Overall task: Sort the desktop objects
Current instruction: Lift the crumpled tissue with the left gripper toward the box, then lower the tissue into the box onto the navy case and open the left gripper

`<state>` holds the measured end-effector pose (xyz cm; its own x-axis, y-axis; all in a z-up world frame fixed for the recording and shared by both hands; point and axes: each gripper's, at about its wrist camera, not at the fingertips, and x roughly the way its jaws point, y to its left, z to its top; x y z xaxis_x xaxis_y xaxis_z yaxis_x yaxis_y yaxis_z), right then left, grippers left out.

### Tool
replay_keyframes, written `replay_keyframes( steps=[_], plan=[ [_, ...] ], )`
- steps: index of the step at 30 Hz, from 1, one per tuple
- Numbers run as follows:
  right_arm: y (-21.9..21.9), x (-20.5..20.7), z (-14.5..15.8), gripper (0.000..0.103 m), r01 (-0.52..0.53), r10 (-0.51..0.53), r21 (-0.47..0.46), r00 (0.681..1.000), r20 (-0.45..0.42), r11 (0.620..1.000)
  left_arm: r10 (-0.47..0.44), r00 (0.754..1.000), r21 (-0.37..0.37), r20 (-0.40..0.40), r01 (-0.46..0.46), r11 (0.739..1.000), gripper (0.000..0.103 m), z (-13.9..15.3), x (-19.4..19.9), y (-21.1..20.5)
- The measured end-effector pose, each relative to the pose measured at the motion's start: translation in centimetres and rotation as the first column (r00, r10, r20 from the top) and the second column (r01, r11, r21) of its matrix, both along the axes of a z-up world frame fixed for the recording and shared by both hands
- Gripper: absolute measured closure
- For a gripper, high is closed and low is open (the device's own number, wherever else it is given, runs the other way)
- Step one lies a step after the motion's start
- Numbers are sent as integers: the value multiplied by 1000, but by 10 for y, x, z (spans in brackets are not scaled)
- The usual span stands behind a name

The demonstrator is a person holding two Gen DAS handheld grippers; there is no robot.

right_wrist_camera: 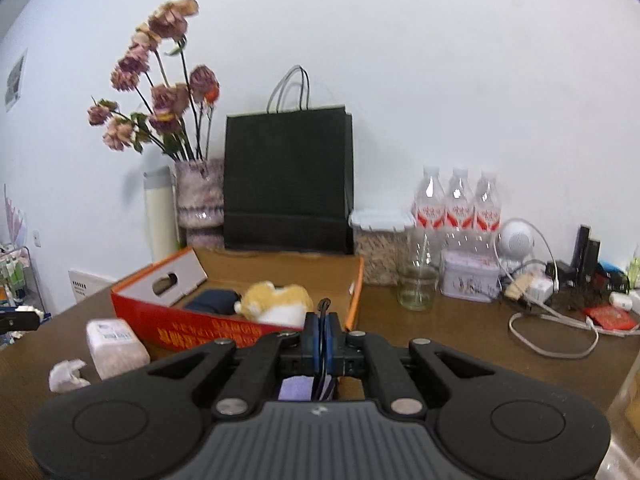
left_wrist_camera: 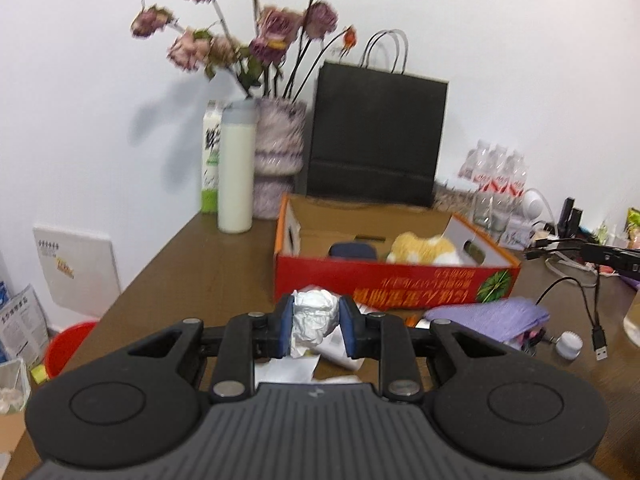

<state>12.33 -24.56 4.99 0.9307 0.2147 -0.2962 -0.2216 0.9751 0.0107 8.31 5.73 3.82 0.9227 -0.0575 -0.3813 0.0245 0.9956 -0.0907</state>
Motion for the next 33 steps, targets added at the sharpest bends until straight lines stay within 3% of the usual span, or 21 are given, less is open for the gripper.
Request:
replay_keyframes(
  steps=[16,26,29,33],
  plan=[
    [31,37,56,101,-52,51,7,992,118,999,-106,983,-20,152,111,994,78,52,38,-34],
    [50,93,100,101,-77,71,20,975,210,997,-118,973,-69,198,134,989,78,69,101,-38],
    [56,117,101,101,-77,70,28,976,206,997,-112,975,-89,192,131,987,78,68,124,-39],
    [63,157,79,101,-85,75,63,986,148,994,-99,981,-110,165,118,987,78,58,157,-41]
  ],
)
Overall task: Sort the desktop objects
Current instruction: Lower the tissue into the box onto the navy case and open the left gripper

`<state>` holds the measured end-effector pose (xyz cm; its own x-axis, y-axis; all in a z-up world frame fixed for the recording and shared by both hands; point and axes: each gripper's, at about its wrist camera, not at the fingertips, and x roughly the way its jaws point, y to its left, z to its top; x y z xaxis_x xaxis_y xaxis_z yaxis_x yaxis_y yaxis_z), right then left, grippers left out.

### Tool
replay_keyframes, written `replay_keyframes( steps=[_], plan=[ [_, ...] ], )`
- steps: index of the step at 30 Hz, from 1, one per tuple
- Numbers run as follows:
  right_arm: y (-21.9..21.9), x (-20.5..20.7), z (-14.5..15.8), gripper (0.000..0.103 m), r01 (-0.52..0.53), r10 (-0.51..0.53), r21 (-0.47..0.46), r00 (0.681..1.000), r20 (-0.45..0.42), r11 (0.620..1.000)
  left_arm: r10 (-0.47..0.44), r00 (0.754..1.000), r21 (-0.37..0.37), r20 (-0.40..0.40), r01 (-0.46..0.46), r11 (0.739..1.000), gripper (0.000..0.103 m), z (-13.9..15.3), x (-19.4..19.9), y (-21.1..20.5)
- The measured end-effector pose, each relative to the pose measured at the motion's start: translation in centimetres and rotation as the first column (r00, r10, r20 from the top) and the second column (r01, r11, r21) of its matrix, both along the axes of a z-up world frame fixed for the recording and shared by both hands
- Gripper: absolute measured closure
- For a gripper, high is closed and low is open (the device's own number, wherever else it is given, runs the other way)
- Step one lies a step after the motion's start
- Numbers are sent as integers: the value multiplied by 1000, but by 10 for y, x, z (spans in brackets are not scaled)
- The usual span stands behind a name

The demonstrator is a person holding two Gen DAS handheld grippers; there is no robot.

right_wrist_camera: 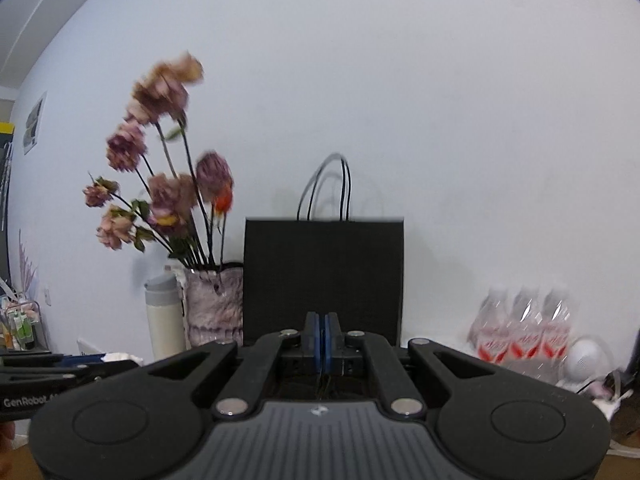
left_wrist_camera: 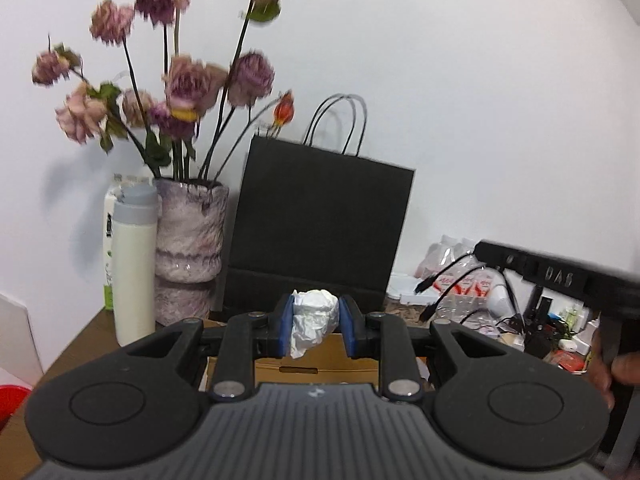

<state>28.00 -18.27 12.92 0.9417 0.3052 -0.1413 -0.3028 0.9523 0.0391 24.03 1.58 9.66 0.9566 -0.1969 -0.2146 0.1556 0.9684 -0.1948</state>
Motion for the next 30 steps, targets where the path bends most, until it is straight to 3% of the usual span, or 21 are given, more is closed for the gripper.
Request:
replay_keyframes(
  steps=[6,11,18,23,24,25,26,27,28,29,30],
  plan=[
    [6,48,-53,101,-3,7,37,994,-107,999,19,997,14,-77,-18,1000,78,-28,47,-7],
    [-1,65,-91,101,4,2,29,983,-181,1000,42,985,76,-168,-30,997,78,-58,73,-11],
    [-2,75,-115,101,9,-7,5,963,-269,1000,66,971,136,-230,-35,990,78,-81,84,-17],
    [0,74,-117,93,11,-17,-20,956,-292,1000,63,965,146,-254,-26,989,77,-87,87,-17],
    [1,73,-117,83,7,-13,-21,955,-298,1000,63,964,152,-259,-24,988,74,-87,89,-18],
    [2,74,-117,60,4,-10,-22,952,-307,1000,73,962,160,-262,-31,987,71,-87,89,-19],
    [3,73,-117,46,5,-12,-24,950,-311,1000,80,962,167,-261,-36,985,59,-87,89,-19],
    [4,72,-116,21,10,-18,-30,951,-308,1000,88,963,176,-255,-43,983,45,-87,88,-20],
    [6,70,-115,10,12,-24,-42,954,-300,999,97,964,182,-248,-52,982,37,-86,87,-21],
    [8,68,-113,9,11,-26,-53,954,-297,999,110,965,188,-238,-66,980,18,-85,85,-21],
    [9,67,-112,7,14,-30,-58,954,-300,998,147,964,203,-221,-102,974,8,-83,84,-21]
  ],
)
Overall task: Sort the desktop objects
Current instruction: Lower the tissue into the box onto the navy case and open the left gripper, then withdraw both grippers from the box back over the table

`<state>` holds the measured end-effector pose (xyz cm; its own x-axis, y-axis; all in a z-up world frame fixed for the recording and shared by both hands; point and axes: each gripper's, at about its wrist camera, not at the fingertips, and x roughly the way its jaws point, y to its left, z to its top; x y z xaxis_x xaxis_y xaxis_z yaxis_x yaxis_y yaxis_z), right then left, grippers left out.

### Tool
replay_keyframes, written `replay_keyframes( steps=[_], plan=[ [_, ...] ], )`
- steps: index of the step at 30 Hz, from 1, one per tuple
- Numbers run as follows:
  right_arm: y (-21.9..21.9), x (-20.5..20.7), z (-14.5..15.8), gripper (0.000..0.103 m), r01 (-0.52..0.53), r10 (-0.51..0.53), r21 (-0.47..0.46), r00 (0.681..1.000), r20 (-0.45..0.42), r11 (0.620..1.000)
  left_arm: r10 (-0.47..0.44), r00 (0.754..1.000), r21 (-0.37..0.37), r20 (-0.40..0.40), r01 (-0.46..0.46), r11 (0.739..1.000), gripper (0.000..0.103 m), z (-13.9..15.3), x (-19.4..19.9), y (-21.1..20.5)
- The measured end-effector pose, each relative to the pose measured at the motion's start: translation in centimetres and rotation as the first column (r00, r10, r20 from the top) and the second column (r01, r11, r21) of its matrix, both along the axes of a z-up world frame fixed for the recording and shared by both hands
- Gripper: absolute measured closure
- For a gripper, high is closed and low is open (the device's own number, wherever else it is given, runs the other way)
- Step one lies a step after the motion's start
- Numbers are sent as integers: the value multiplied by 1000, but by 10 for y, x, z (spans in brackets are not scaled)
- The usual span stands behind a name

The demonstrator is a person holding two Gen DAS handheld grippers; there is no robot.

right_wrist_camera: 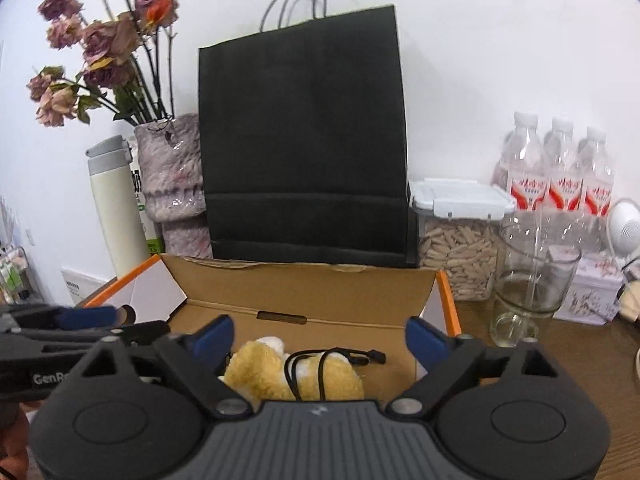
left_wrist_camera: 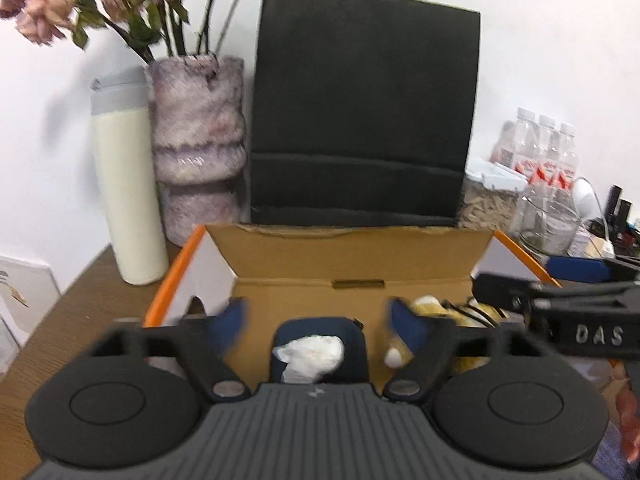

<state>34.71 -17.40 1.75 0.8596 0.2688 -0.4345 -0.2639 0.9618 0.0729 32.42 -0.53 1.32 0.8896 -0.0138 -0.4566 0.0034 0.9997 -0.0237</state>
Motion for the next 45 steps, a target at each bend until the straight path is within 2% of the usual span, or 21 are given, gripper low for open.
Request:
replay_keyframes(
  steps=[1,3,24,33,39,45],
  plan=[
    [0,-1,2,2,4,-4,1,1000,-4,1000,32,999,18,14,-33,999,0,1,-1,0],
    [-1,-2,4,0,5,-5,7,1000,-10,1000,53,998,29,35,-54,998,0,3,-2,1],
    [2,-19,16,0,-1,2,-3,1000,15,1000,71,996,20,48,-72,997,0,9,-10,-1],
    [-6,-48,29,0,-4,4,0,998,57,1000,57,994,8,88,-58,998,0,19,-35,-8],
    [-11,-71,32,0,1,0,-1,998,70,1000,57,991,40,119,-62,997,0,22,-57,-16],
    [-19,-96,34,0,8,-9,7,997,71,1000,36,991,33,127,-40,999,0,26,-79,-20]
  ],
)
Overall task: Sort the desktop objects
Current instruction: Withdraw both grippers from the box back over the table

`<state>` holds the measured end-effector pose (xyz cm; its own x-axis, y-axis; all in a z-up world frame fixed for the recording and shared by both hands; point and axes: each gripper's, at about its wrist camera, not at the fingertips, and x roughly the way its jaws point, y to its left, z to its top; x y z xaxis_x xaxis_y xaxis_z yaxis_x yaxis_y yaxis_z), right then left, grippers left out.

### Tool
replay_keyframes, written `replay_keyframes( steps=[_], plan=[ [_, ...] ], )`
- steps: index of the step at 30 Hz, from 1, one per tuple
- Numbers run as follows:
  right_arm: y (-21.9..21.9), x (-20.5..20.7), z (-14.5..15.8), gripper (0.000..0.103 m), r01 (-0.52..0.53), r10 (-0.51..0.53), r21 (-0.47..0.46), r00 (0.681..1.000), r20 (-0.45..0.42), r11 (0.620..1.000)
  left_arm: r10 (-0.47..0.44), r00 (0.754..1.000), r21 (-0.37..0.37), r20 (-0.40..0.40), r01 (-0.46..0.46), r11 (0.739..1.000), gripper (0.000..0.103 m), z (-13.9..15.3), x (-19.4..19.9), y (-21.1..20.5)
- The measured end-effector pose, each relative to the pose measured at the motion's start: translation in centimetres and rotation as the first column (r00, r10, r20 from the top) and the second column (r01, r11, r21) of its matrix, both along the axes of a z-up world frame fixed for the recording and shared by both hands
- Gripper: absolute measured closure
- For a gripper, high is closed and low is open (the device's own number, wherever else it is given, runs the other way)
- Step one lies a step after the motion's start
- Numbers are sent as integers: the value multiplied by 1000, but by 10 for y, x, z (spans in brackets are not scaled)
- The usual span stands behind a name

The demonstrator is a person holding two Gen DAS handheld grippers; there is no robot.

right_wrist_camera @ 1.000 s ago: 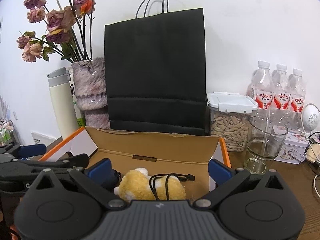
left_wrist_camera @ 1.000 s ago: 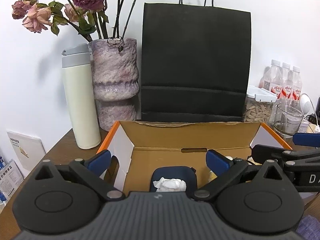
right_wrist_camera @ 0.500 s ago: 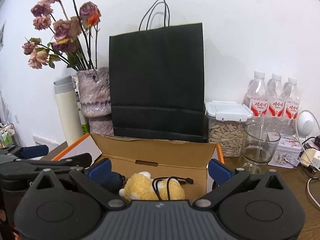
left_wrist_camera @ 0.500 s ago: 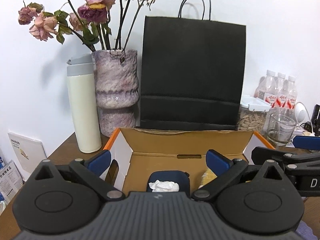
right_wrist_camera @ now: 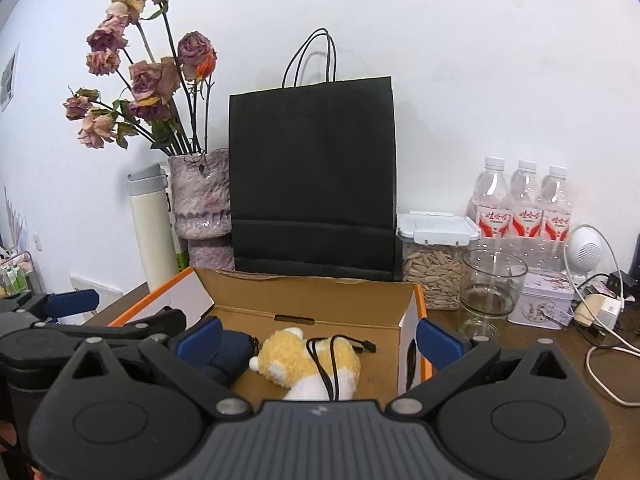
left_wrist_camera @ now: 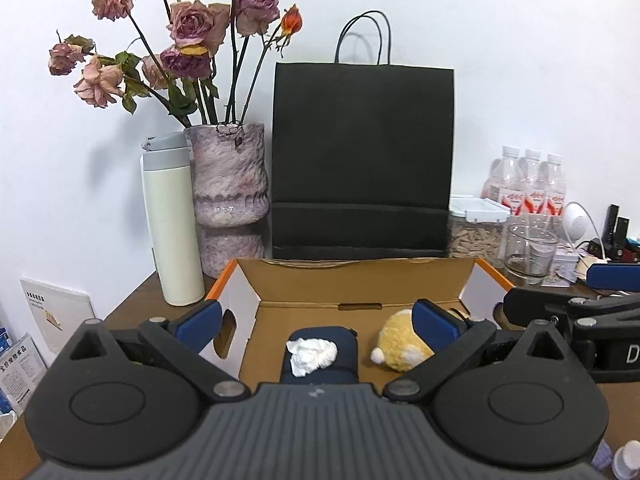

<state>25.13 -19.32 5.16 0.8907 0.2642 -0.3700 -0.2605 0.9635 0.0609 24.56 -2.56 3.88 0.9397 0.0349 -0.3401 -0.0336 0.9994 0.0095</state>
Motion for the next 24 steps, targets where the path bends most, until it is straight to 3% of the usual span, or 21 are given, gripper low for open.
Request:
replay_keyframes(
  steps=[16,24],
  plan=[
    [-15,-62,-2,0,8,-8,-12,1000,-19,1000,-44,999,-10,7,45,999,0,1,-60,-9],
    [-36,-103,-18,0,26,-26,-6,999,-30,1000,-55,998,-5,31,55,998,0,-3,-95,-3]
  ],
)
